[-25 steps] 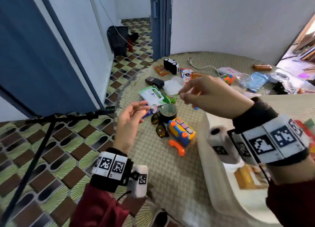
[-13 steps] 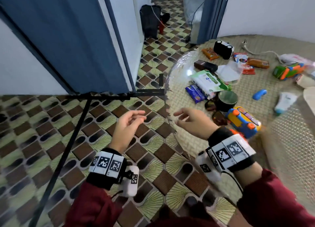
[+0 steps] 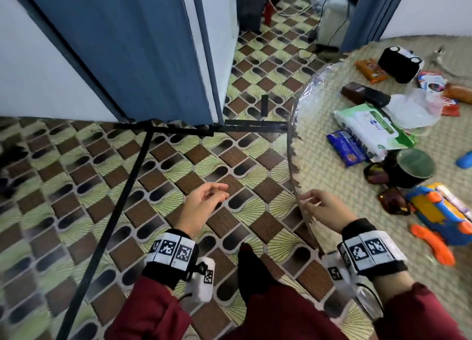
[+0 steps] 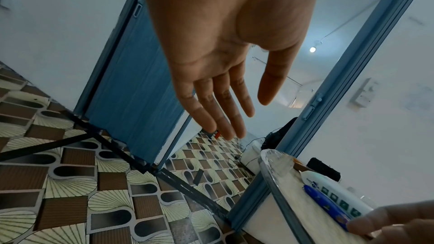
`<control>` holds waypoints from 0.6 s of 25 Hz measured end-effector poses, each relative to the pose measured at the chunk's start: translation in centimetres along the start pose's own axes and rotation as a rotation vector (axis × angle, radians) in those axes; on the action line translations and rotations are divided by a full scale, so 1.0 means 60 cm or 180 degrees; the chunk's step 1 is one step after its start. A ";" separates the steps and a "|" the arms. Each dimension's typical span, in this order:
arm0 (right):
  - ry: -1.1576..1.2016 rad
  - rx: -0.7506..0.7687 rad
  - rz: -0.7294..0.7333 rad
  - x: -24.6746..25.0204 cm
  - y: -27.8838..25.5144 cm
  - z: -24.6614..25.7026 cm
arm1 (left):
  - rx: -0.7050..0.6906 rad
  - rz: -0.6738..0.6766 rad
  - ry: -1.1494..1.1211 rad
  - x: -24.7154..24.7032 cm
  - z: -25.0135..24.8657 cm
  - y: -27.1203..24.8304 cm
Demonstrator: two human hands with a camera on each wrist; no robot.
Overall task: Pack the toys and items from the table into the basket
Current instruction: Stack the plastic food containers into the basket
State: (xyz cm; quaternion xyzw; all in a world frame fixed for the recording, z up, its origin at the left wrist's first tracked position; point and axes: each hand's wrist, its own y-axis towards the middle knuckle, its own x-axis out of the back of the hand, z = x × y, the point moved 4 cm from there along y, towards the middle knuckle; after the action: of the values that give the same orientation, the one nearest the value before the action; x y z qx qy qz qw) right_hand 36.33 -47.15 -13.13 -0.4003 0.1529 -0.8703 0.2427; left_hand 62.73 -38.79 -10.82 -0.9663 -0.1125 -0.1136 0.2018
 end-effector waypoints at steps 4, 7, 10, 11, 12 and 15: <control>0.0188 -0.0250 -0.0076 0.013 0.078 0.014 | 0.0025 0.0235 0.0141 0.017 -0.033 0.113; 0.0321 -0.0336 -0.0274 0.037 0.121 0.022 | -0.0021 0.0433 0.0227 0.018 -0.067 0.188; 0.0511 -0.0533 -0.0619 0.063 0.155 0.014 | -0.0043 0.0625 0.0360 0.009 -0.103 0.260; 0.0584 -0.0562 -0.0739 0.070 0.162 0.010 | -0.0079 0.0724 0.0381 0.002 -0.116 0.281; 0.0644 -0.0601 -0.0849 0.077 0.167 0.009 | -0.0103 0.0820 0.0423 -0.006 -0.129 0.301; 0.0928 -0.0784 -0.1129 0.097 0.184 0.000 | -0.0190 0.1079 0.0538 -0.035 -0.162 0.367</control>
State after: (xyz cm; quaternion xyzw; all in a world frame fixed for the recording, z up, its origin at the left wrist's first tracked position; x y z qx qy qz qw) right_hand 36.35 -59.58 -14.59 -0.3177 0.2186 -0.9226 0.0111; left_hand 64.86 -62.85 -10.74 -0.9640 0.0727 -0.1619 0.1980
